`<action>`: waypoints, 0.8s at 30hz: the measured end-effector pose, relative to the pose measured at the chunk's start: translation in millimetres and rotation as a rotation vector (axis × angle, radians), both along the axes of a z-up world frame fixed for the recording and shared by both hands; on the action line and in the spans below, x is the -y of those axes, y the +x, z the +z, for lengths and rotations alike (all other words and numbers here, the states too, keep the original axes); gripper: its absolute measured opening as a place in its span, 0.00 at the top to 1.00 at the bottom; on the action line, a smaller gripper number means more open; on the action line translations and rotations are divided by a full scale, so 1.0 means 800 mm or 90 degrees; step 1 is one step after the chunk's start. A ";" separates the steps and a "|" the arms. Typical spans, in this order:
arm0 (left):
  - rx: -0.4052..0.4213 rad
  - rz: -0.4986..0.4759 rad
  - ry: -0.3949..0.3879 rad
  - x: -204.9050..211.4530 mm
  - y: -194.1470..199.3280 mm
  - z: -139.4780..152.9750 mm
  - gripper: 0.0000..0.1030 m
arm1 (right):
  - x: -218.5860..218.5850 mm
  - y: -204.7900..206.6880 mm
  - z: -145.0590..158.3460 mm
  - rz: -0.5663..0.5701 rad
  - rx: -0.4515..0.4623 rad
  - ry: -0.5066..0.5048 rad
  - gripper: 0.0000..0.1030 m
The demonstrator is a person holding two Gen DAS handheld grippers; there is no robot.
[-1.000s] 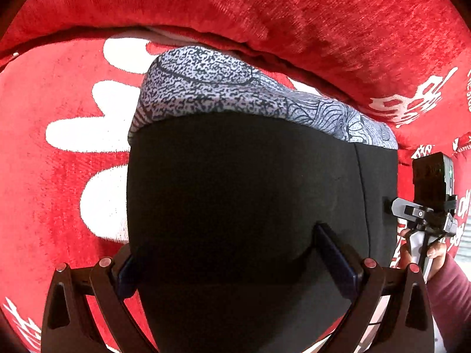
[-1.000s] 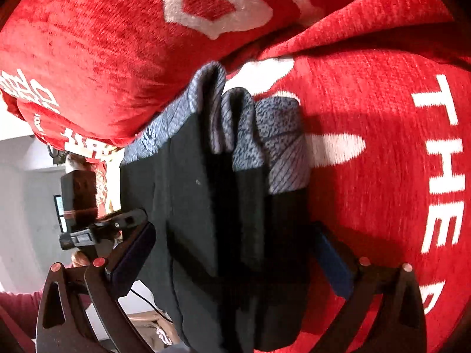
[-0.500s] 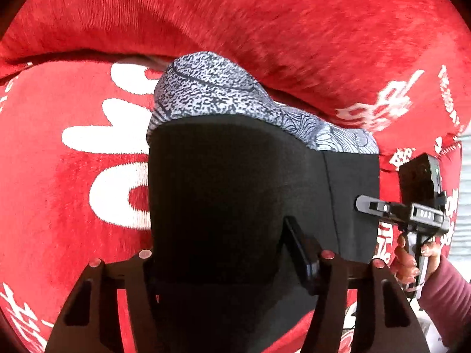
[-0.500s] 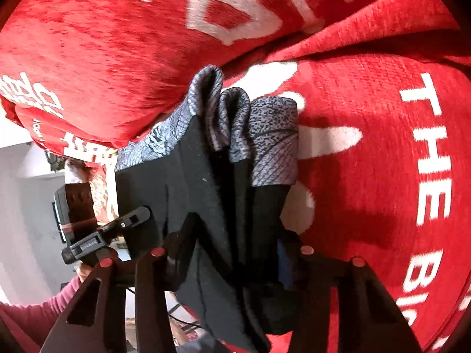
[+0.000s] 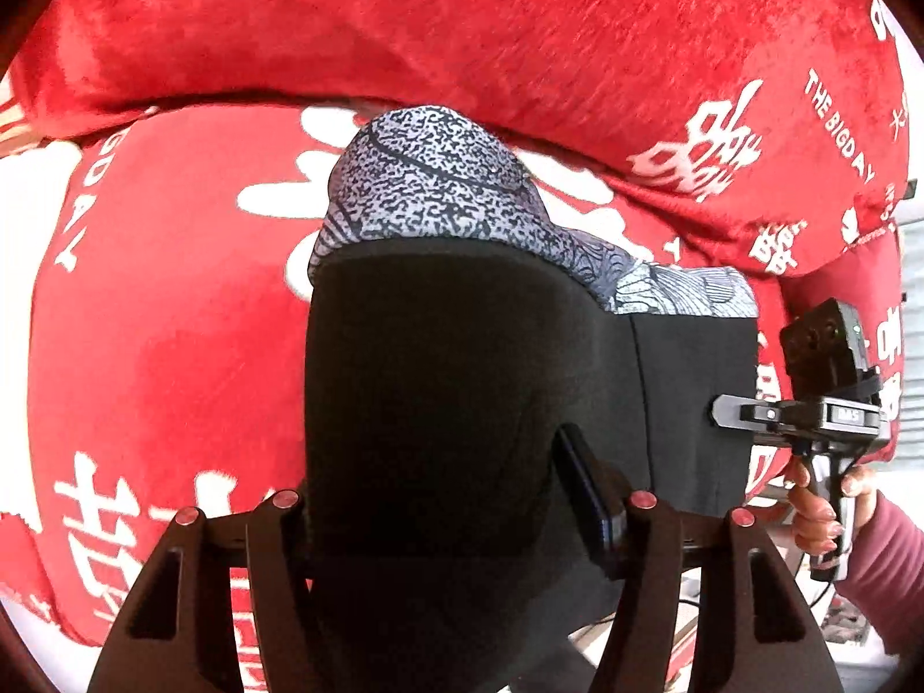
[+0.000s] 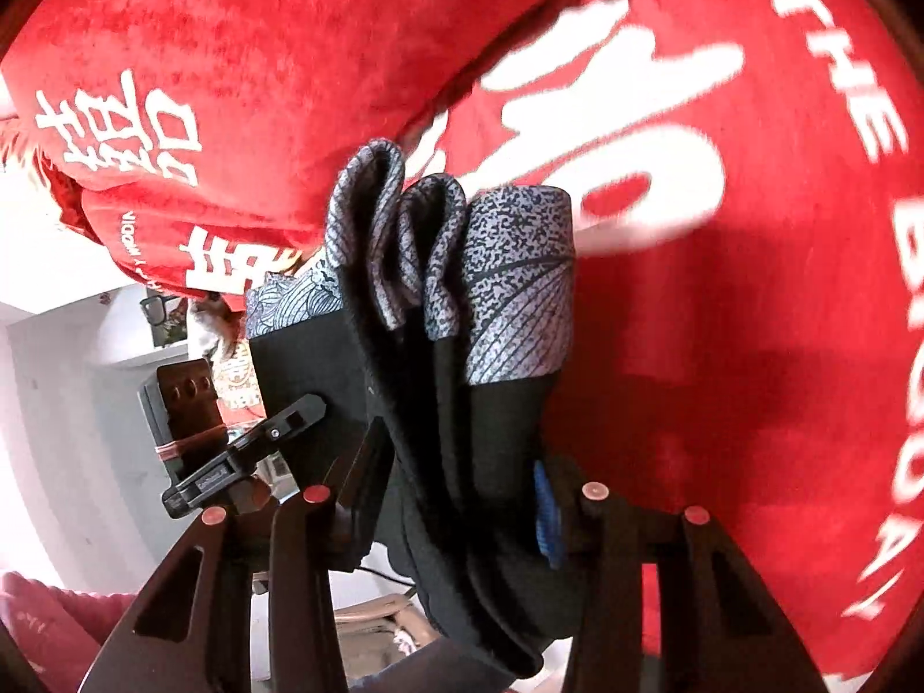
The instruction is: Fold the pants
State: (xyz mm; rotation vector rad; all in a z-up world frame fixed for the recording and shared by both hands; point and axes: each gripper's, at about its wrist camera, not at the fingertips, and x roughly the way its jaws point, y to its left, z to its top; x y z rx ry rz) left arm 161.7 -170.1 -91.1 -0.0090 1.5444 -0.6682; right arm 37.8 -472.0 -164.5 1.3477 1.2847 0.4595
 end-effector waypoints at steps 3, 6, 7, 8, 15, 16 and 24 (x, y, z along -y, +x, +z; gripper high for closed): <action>-0.011 0.008 0.015 -0.012 -0.010 -0.022 0.37 | -0.028 -0.015 -0.005 -0.006 -0.004 0.001 0.54; -0.003 -0.003 0.053 -0.021 -0.022 -0.050 0.35 | -0.047 -0.023 -0.023 0.007 -0.023 -0.031 0.54; 0.006 -0.004 0.059 -0.023 -0.025 -0.057 0.30 | -0.053 -0.021 -0.026 0.018 -0.028 -0.049 0.54; 0.025 0.001 0.060 -0.029 -0.027 -0.060 0.24 | -0.057 -0.020 -0.028 0.037 -0.026 -0.085 0.54; 0.065 0.002 0.110 -0.025 -0.031 -0.051 0.20 | -0.058 -0.014 -0.018 0.077 -0.033 -0.188 0.44; 0.071 0.001 0.120 -0.021 -0.032 -0.051 0.20 | -0.056 -0.016 -0.015 0.081 -0.037 -0.206 0.44; 0.092 -0.001 0.183 -0.039 -0.054 -0.015 0.20 | -0.056 -0.034 0.021 0.084 -0.093 -0.321 0.30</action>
